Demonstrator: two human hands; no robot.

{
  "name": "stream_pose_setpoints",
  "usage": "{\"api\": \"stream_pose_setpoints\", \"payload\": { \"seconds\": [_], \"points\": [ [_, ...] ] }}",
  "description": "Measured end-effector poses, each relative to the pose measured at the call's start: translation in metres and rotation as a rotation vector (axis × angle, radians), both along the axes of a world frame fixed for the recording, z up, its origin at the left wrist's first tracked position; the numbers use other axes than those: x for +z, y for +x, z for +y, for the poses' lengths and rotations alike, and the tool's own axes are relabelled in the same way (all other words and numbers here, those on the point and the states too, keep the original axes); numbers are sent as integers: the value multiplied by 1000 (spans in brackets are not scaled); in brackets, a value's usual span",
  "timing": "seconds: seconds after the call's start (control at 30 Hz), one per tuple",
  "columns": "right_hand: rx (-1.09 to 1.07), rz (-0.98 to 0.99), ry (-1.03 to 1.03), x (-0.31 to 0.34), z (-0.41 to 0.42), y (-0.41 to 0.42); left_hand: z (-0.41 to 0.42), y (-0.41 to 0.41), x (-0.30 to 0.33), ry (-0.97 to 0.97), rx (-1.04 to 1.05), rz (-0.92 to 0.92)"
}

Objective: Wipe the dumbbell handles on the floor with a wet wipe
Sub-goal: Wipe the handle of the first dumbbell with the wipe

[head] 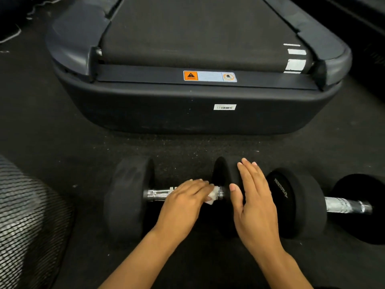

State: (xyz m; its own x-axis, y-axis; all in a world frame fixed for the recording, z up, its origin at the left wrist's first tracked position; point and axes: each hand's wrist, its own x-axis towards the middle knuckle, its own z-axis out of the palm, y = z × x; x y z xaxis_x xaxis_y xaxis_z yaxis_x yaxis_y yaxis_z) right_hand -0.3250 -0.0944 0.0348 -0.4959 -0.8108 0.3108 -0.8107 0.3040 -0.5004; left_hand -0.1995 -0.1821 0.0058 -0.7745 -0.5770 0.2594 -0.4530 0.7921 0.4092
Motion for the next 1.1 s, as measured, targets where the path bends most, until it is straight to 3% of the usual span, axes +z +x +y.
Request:
{"api": "stream_pose_setpoints", "payload": {
  "seconds": [0.17, 0.33, 0.53, 0.63, 0.8, 0.9, 1.1],
  "points": [
    [6, 35, -29, -3, 0, -2, -25, -33, 31, 498, 117, -265],
    [-1, 55, -62, -4, -1, -2, -13, -27, 34, 138, 53, -357],
    [-34, 78, -57, -5, -3, 0, -46, -50, 38, 508, 68, -457],
    [-30, 76, -60, -3, -5, -1, -25, -37, 31, 307, 90, -353],
    [-29, 64, -61, -4, -5, -1, 13, -6, -30, -243, -64, 223],
    [-19, 52, -53, -3, -5, -2, 2, 3, -40, -337, -124, 276],
    [-22, 50, -48, -2, -5, -2, 6, 1, -39, -329, -69, 272]
  ]
}}
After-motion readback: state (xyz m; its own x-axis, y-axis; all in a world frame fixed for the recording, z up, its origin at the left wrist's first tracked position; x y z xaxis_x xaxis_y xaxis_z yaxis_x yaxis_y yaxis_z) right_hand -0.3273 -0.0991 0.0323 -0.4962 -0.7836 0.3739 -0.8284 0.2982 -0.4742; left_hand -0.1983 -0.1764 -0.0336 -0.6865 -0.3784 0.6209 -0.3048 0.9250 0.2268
